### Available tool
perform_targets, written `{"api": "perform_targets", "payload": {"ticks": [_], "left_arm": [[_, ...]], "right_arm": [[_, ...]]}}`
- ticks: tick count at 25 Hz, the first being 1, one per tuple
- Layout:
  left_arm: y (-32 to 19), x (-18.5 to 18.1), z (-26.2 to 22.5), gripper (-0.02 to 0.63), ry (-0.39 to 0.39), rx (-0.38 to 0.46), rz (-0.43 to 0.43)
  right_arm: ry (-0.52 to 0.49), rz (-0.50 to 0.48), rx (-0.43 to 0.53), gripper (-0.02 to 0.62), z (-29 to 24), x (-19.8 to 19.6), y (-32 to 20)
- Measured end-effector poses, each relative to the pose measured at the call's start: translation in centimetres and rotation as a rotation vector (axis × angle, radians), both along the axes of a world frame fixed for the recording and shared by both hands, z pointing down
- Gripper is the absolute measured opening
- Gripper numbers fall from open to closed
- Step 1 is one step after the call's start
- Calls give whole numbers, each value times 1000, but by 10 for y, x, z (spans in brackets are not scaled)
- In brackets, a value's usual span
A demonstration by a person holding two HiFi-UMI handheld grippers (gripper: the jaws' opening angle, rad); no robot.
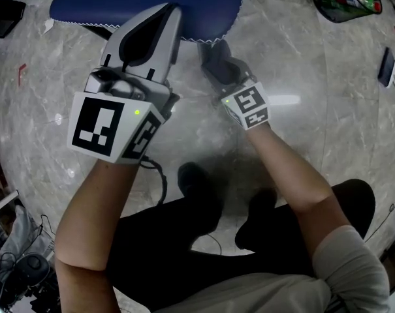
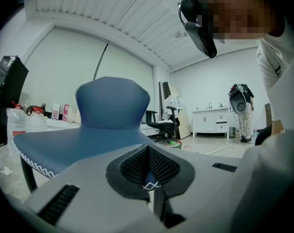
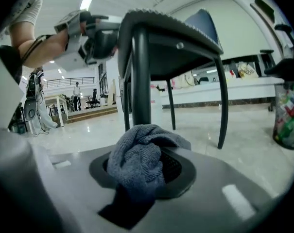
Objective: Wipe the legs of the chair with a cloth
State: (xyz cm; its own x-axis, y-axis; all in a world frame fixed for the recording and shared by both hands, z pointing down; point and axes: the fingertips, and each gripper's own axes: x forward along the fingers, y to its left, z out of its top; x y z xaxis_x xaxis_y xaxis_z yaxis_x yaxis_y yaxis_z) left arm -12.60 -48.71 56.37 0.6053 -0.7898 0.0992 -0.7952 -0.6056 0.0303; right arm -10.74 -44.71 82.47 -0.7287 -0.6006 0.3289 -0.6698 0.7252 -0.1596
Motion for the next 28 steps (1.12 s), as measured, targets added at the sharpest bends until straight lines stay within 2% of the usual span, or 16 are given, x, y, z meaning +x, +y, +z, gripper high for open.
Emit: {"api": "perform_targets", "payload": {"ticks": [3,5,10,15,22,25,28], "left_arm": [[0,2,1,6,-6,-2,9],[1,4,2,6,-6,-5,18],[3,4,4,5,-12,-1,19],[4,4,3,6,-22,3,33],[2,2,2,6,-17,4,3],[1,3,2,5,-21,5,-1],[2,4,3,5,-27,2,0]], "right_arm": [[60,-14,-107,124,60,-3,7],[91,-27,-147,127,84,-4,9],[119,-18,-139,130,81,-5,8],[61,-9,-34,126,3,0,1],[-53,2,148,124,-123,10,-11],[-101,13,183,123,-153,14,-13],[-110,13,197,121,-160,15,-14]]}}
